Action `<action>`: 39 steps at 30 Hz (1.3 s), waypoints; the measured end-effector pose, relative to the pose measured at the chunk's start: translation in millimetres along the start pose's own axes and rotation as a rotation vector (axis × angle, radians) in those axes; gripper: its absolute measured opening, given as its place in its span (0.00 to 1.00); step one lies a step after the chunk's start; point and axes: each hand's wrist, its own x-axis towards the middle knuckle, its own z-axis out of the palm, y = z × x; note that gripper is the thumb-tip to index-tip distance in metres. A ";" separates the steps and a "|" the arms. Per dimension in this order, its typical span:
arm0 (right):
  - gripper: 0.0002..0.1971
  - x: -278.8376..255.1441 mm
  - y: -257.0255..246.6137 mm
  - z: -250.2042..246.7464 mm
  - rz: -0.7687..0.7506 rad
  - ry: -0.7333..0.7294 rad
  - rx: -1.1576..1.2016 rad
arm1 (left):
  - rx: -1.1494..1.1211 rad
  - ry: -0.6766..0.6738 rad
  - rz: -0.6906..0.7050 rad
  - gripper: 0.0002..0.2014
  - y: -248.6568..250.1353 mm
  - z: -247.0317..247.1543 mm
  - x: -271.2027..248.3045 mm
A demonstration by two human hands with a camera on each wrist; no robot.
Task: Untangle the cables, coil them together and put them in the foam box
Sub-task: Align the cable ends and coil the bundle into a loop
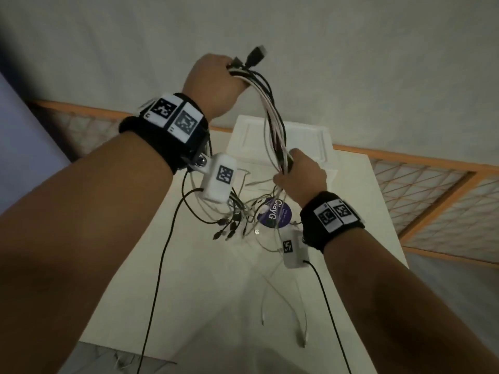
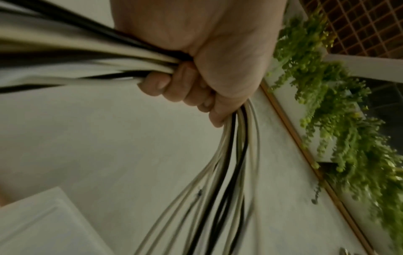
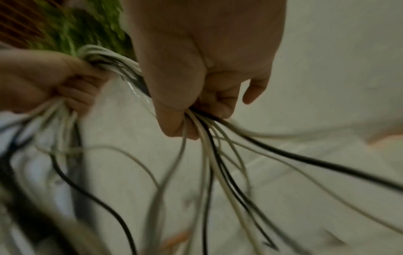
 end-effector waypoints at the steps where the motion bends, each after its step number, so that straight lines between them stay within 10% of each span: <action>1: 0.12 -4.1 12.5 7.2 0.057 -0.057 -0.052 | -0.016 0.029 -0.016 0.18 -1.2 -9.2 4.2; 9: 0.09 -41.3 88.8 40.8 0.261 -0.124 -0.109 | 0.005 0.054 -0.131 0.15 -13.2 -36.4 25.7; 15: 0.10 -36.5 136.3 32.6 0.421 -0.020 0.056 | 0.282 -0.083 0.067 0.17 -29.8 -33.6 27.0; 22: 0.05 -53.0 142.6 29.9 0.323 -0.018 -0.474 | 0.347 -0.133 0.136 0.15 -38.6 -29.4 23.0; 28: 0.55 -68.1 136.2 67.0 0.341 -0.557 -0.442 | 0.332 -0.135 0.098 0.15 -52.2 -34.1 21.8; 31: 0.59 -47.1 99.5 49.5 0.273 -0.785 -0.228 | 0.345 -0.174 0.070 0.15 -57.6 -26.9 16.2; 35: 0.46 -20.2 26.6 -17.7 0.049 -0.592 -0.248 | 0.443 -0.197 0.091 0.10 -56.4 -7.2 2.5; 39: 0.29 -12.8 -42.9 -58.8 -0.279 -0.076 0.244 | 0.421 -0.171 0.097 0.10 -54.5 11.5 -15.6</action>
